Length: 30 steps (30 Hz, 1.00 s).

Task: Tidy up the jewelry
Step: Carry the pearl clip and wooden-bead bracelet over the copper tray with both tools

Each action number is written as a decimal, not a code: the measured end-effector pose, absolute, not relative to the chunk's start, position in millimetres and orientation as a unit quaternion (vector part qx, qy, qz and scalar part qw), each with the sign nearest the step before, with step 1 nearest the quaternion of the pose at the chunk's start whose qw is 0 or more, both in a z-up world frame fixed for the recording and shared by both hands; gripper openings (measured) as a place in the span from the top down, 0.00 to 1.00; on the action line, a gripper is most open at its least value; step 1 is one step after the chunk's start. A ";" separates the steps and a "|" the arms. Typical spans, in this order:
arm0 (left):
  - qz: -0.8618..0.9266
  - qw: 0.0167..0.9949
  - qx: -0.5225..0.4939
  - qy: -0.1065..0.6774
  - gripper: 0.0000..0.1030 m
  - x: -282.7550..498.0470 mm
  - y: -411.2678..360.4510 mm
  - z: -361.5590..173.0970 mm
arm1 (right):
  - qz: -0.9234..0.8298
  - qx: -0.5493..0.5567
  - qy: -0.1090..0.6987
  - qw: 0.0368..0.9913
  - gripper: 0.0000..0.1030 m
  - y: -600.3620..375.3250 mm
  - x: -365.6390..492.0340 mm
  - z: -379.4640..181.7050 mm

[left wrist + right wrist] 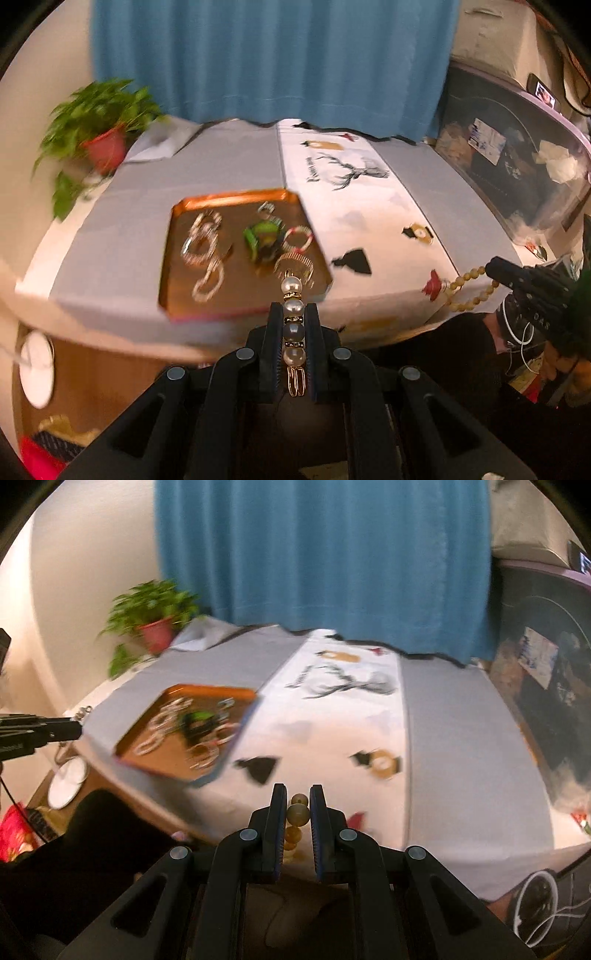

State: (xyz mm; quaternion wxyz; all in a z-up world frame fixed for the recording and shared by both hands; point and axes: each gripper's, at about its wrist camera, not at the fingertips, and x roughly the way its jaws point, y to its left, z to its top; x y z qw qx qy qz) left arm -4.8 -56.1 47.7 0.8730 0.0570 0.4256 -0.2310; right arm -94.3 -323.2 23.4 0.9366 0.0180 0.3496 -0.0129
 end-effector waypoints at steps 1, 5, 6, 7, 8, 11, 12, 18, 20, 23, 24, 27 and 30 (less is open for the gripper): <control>-0.228 0.874 0.053 0.426 0.91 -10.6 -50.6 45.5 | -0.003 0.016 0.352 0.936 0.87 -310.7 -100.6 22.3; -0.213 0.880 0.051 0.422 0.91 -33.9 -35.1 35.0 | 0.025 0.001 0.363 0.932 0.87 -270.3 -118.6 15.9; -0.211 0.880 0.050 0.422 0.91 -37.7 -33.1 32.4 | 0.031 -0.003 0.365 0.930 0.87 -262.0 -121.9 13.8; -0.210 0.880 0.050 0.422 0.91 -41.7 -31.9 30.0 | 0.038 -0.006 0.368 0.929 0.87 -252.9 -126.3 10.9; -0.210 0.880 0.051 0.422 0.91 -45.7 -31.7 27.9 | 0.044 -0.010 0.371 0.927 0.87 -246.0 -128.7 9.1; -0.212 0.882 0.057 0.418 0.91 -54.1 -31.6 24.6 | 0.060 -0.021 0.380 0.923 0.87 -226.8 -134.7 3.9; -0.213 0.882 0.058 0.417 0.91 -56.0 -31.6 24.1 | 0.066 -0.025 0.383 0.921 0.87 -220.0 -136.4 2.3; -0.220 0.880 0.057 0.417 0.91 -60.0 -29.0 21.8 | 0.076 -0.042 0.385 0.919 0.87 -204.5 -139.2 2.9; -0.221 0.880 0.056 0.416 0.91 -59.9 -28.1 21.5 | 0.076 -0.046 0.385 0.919 0.87 -201.4 -137.5 3.7; -0.220 0.880 0.055 0.417 0.91 -59.9 -28.1 21.0 | 0.075 -0.048 0.386 0.918 0.87 -199.7 -136.8 3.4; -0.221 0.880 0.054 0.418 0.91 -59.6 -27.8 20.5 | 0.075 -0.049 0.387 0.918 0.87 -199.0 -136.2 2.9; -0.220 0.879 0.054 0.419 0.91 -58.7 -28.0 19.0 | 0.075 -0.050 0.388 0.917 0.87 -198.0 -134.2 2.8; -0.220 0.879 0.055 0.420 0.91 -56.5 -28.5 18.3 | 0.076 -0.050 0.389 0.917 0.87 -197.6 -132.9 1.8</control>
